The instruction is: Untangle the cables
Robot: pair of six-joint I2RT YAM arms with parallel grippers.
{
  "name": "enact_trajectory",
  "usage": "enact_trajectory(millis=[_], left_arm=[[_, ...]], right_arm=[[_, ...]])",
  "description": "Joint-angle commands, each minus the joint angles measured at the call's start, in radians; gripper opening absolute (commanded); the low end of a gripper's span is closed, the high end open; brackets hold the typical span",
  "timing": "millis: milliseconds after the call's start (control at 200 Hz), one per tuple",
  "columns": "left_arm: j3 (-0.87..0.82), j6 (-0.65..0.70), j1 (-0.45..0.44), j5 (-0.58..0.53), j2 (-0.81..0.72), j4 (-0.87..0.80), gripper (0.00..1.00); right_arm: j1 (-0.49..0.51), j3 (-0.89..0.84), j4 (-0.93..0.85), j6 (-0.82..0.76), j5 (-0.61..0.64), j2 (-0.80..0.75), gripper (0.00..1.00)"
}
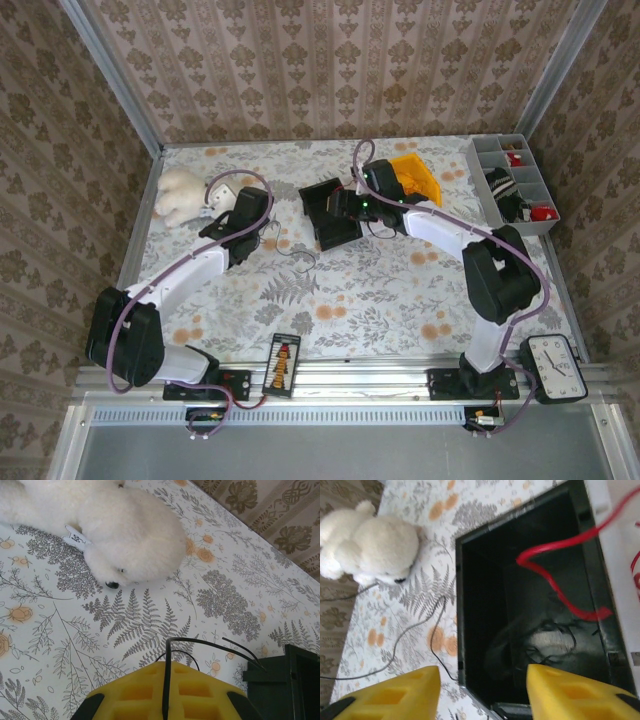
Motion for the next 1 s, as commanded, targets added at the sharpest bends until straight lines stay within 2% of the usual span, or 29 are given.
enact_trajectory(millis=[0, 195, 315, 405, 505, 600, 695, 810, 995], left_arm=[[-0.012, -0.029, -0.004, 0.013, 0.007, -0.02, 0.0], [0.001, -0.028, -0.013, 0.042, 0.041, -0.012, 0.0], [0.018, 0.02, -0.013, 0.09, 0.073, -0.009, 0.0], [0.045, 0.122, 0.001, 0.19, 0.11, -0.016, 0.0], [0.092, 0.234, 0.034, 0.35, 0.18, -0.078, 0.0], [0.134, 0.279, 0.043, 0.398, 0.249, -0.156, 0.0], [0.148, 0.294, 0.041, 0.423, 0.299, -0.152, 0.07], [0.167, 0.306, 0.033, 0.42, 0.346, -0.128, 0.36], [0.207, 0.316, 0.025, 0.396, 0.422, -0.127, 0.41]], right_arm=[[0.01, 0.01, -0.015, -0.009, -0.031, -0.019, 0.52], [0.01, -0.055, -0.003, -0.031, 0.044, -0.096, 0.53], [0.018, -0.068, -0.045, -0.073, 0.059, -0.109, 0.53], [0.03, -0.092, -0.076, -0.098, 0.09, -0.122, 0.53], [0.03, -0.14, -0.057, -0.094, 0.116, -0.15, 0.53], [0.03, -0.153, -0.062, -0.107, 0.128, -0.164, 0.52], [0.03, -0.161, -0.057, -0.107, 0.131, -0.168, 0.52], [0.031, -0.161, -0.05, -0.106, 0.123, -0.166, 0.51], [0.03, -0.168, -0.053, -0.107, 0.121, -0.168, 0.5]])
